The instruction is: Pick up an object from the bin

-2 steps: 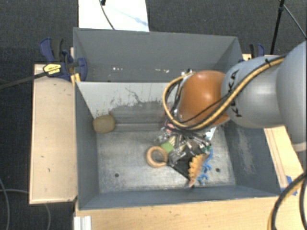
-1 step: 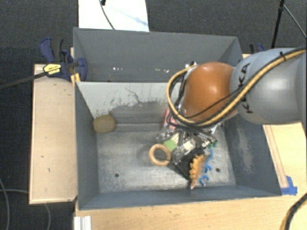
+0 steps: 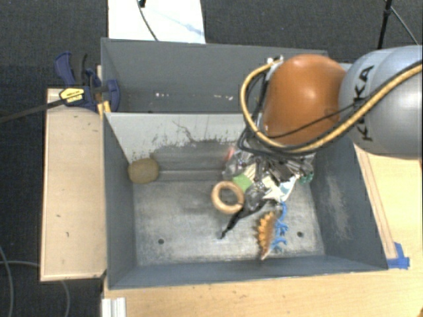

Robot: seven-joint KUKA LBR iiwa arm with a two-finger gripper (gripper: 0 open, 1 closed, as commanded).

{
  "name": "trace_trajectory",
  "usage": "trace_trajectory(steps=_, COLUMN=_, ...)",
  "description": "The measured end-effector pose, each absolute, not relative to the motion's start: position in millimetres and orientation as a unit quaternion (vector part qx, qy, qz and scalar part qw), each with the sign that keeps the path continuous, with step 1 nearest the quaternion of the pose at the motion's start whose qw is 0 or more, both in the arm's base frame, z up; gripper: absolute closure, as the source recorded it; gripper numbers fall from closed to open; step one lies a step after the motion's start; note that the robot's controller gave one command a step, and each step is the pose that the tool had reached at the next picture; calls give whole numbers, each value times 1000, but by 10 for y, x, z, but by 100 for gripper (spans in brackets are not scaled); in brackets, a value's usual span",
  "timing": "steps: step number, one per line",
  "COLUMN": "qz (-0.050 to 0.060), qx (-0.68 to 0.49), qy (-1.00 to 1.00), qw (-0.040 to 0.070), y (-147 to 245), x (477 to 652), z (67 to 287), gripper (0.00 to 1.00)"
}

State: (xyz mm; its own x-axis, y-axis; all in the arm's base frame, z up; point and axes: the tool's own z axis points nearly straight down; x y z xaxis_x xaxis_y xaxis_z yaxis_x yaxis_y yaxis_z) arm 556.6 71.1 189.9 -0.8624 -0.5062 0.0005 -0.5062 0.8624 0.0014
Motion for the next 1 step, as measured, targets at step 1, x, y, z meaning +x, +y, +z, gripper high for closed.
trace_trajectory(steps=1, qz=-1, qx=273, qy=-962, qw=1, y=609, x=5403, z=2560, gripper=100)
